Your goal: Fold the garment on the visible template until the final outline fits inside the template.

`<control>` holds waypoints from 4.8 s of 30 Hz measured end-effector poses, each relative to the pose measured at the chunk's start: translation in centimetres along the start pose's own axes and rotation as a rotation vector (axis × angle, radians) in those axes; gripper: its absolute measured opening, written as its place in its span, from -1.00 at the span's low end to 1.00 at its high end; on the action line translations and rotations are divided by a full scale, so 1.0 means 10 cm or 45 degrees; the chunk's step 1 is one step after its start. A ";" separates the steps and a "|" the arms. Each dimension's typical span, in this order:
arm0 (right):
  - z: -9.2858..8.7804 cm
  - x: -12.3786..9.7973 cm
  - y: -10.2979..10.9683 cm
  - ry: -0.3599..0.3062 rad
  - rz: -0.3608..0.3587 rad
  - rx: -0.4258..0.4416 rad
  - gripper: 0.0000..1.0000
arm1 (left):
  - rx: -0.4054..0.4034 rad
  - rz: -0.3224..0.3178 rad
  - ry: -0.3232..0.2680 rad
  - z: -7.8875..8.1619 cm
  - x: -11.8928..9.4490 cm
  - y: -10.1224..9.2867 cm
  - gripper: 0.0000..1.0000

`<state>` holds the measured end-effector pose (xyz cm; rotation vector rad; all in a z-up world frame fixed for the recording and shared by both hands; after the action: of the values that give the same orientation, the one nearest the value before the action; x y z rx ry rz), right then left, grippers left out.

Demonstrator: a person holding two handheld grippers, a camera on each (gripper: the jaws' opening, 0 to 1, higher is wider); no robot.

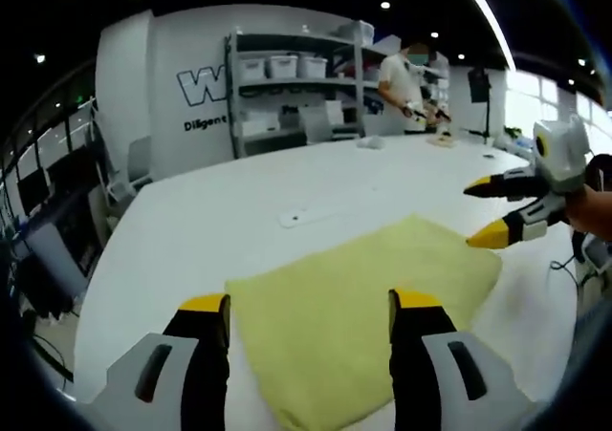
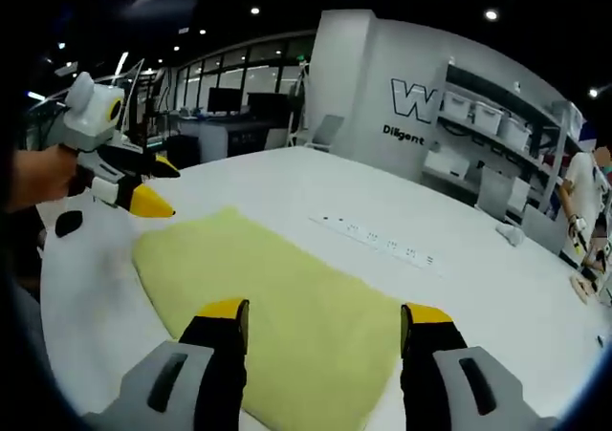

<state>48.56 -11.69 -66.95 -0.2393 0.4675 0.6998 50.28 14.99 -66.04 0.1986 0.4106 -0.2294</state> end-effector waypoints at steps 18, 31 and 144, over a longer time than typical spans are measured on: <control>-0.14 -0.67 0.35 -0.033 0.005 -0.005 0.33 | 0.021 0.001 -0.031 -0.20 -0.79 -0.06 0.30; -0.59 -0.99 0.58 0.078 0.049 0.071 0.31 | -0.002 -0.023 0.072 -0.67 -1.13 -0.17 0.29; -1.13 -0.39 -0.09 0.099 0.134 0.592 -1.00 | -0.136 0.068 0.360 -1.06 -0.29 0.18 -1.00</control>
<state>42.78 -18.64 -74.84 0.1975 0.7059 0.6666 44.24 19.69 -74.12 0.1371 0.6956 -0.1262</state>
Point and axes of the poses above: the point that each gripper's makers call its tool centre point, and the gripper's own axes: x roughly forward along the fingers, y roughly to its left, z roughly out of its top, the point moved 7 cm from there along -x, roughly backward along the fingers, and after that the axes turned 14 degrees about z, right-handed, at the moved point
